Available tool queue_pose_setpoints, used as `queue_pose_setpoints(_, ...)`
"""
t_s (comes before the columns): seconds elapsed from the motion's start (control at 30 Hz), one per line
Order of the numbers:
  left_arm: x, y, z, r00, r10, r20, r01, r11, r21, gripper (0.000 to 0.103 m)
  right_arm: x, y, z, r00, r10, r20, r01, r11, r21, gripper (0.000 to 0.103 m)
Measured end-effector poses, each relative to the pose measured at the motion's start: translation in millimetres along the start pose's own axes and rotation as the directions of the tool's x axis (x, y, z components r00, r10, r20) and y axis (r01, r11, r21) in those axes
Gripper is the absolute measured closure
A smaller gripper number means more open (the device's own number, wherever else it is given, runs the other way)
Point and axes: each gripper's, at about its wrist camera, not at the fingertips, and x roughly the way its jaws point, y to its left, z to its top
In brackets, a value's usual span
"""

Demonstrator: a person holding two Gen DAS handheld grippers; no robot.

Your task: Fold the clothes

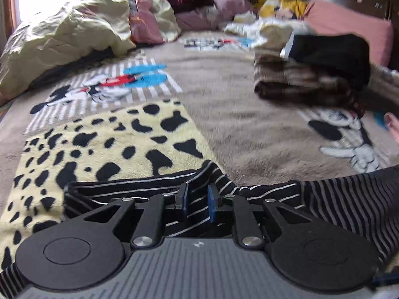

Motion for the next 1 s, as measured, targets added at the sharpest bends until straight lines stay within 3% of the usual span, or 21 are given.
queue_pose_setpoints(0.03,3.9,0.9,5.9,1.000,0.003,-0.005,-0.003,1.000,0.000,0.082,0.7,-0.6,-0.2,1.000,-0.001,-0.002,0.001,1.000,0.003,0.067)
queue_pose_setpoints(0.13,-32.1,29.9,17.1,0.997,-0.025,0.075,0.034,0.992,-0.123,0.079,0.1,-4.0,-0.7,1.000,0.006,0.003,-0.006,1.000,0.027,0.067)
queue_pose_setpoints(0.2,-63.6,50.9,6.7,0.993,0.016,0.117,0.001,0.989,-0.149,0.075,-1.4,-6.2,-0.7,1.000,0.010,0.011,-0.010,0.999,0.043,0.067)
queue_pose_setpoints(0.3,-85.1,89.1,-20.3,0.996,0.032,0.087,-0.008,0.966,-0.258,0.075,-3.7,-7.5,-0.9,1.000,0.010,0.021,-0.012,0.998,0.060,0.064)
queue_pose_setpoints(0.37,-72.8,103.0,-32.3,0.999,0.036,0.040,-0.023,0.956,-0.293,0.075,-3.5,-9.2,-1.2,1.000,0.007,0.023,-0.008,0.998,0.068,0.061)
queue_pose_setpoints(0.43,-34.9,108.3,-32.1,0.997,0.057,-0.059,-0.070,0.963,-0.260,0.071,-3.2,-11.0,-1.3,1.000,0.004,0.023,-0.006,0.997,0.079,0.061)
queue_pose_setpoints(0.47,-23.4,110.8,-31.2,0.996,0.068,-0.061,-0.081,0.966,-0.246,0.056,-2.8,-12.3,-1.1,1.000,0.003,0.023,-0.005,0.996,0.084,0.061)
queue_pose_setpoints(0.53,-20.9,128.4,-16.8,0.994,0.069,-0.086,-0.093,0.940,-0.328,0.055,-2.4,-13.8,-0.9,1.000,0.003,0.023,-0.005,0.996,0.091,0.061)
queue_pose_setpoints(0.57,-27.1,131.6,-11.3,0.994,0.079,-0.073,-0.100,0.933,-0.345,0.059,-1.9,-14.9,-0.8,1.000,0.002,0.023,-0.004,0.995,0.096,0.061)
queue_pose_setpoints(0.67,-57.7,123.5,-9.8,0.991,0.133,-0.016,-0.131,0.940,-0.314,0.059,-1.7,-18.2,-0.7,1.000,-0.002,0.027,-0.001,0.993,0.114,0.061)
queue_pose_setpoints(0.77,-78.3,97.6,-24.9,0.999,0.029,0.045,-0.017,0.964,-0.264,0.059,-2.9,-18.6,-0.9,0.999,-0.005,0.033,0.002,0.993,0.116,0.061)
queue_pose_setpoints(0.83,-70.1,74.5,-32.4,1.000,-0.009,0.019,0.012,0.985,-0.172,0.058,-3.4,-17.7,-1.1,0.999,-0.008,0.032,0.004,0.994,0.112,0.061)
queue_pose_setpoints(0.87,-57.9,70.2,-33.2,1.000,0.010,-0.006,-0.011,0.987,-0.162,0.056,-3.6,-17.3,-1.2,0.999,-0.009,0.032,0.005,0.994,0.110,0.061)
queue_pose_setpoints(0.9,-44.2,67.4,-33.2,0.999,0.036,-0.033,-0.041,0.986,-0.159,0.056,-3.4,-16.8,-1.3,0.999,-0.011,0.032,0.007,0.994,0.107,0.061)
queue_pose_setpoints(1.0,-24.2,87.3,-18.0,0.997,0.039,-0.066,-0.057,0.956,-0.288,0.057,-1.4,-18.1,-1.0,1.000,-0.011,0.025,0.008,0.994,0.109,0.061)
